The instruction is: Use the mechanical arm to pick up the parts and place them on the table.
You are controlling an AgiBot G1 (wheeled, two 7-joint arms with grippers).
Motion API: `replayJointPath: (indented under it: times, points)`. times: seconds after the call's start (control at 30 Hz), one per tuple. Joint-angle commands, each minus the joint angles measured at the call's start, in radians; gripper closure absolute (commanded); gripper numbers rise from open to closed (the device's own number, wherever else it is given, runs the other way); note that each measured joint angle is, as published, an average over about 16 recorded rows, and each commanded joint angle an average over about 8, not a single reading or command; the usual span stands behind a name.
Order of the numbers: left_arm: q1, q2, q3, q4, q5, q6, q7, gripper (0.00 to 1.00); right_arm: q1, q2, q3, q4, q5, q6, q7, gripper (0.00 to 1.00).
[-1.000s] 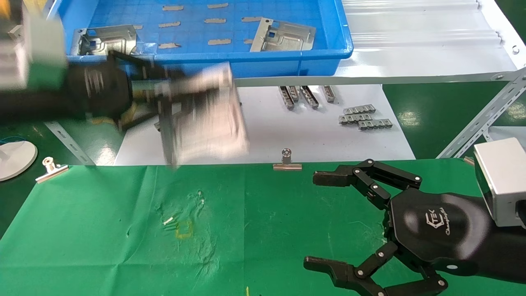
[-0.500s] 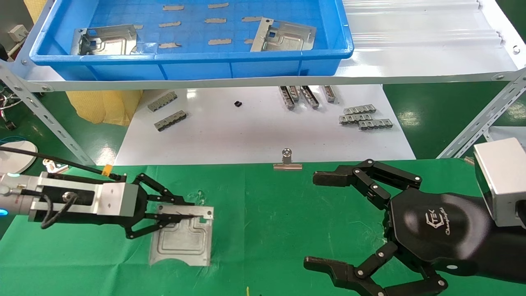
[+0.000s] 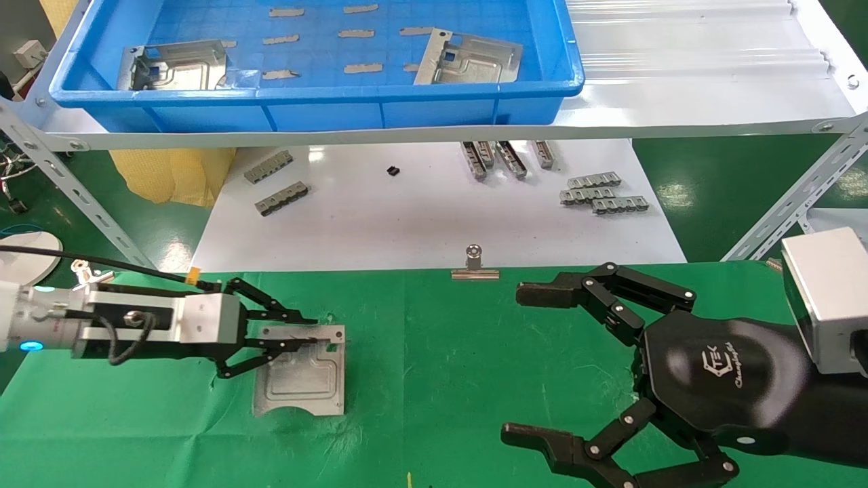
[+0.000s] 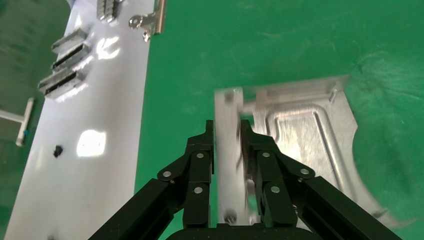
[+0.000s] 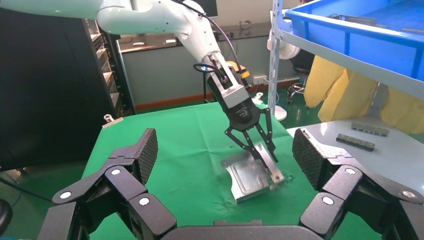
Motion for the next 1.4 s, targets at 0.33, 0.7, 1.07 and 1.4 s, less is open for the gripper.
replayJointPath:
  times: [0.33, 0.7, 1.07, 1.4]
  points:
    - [-0.018, 0.015, -0.021, 0.094, -0.037, 0.061, -0.008, 0.00, 0.000, 0.000, 0.000, 0.000, 0.000, 0.000, 0.000, 0.00]
    - [-0.003, 0.013, -0.075, 0.192, -0.124, 0.080, -0.158, 0.00, 0.000, 0.000, 0.000, 0.000, 0.000, 0.000, 0.000, 0.00]
    - [-0.004, 0.012, -0.066, 0.169, -0.109, 0.080, -0.134, 0.00, 0.000, 0.000, 0.000, 0.000, 0.000, 0.000, 0.000, 0.00]
    - [0.058, -0.027, -0.110, 0.035, -0.148, 0.071, -0.223, 0.00, 0.000, 0.000, 0.000, 0.000, 0.000, 0.000, 0.000, 0.00]
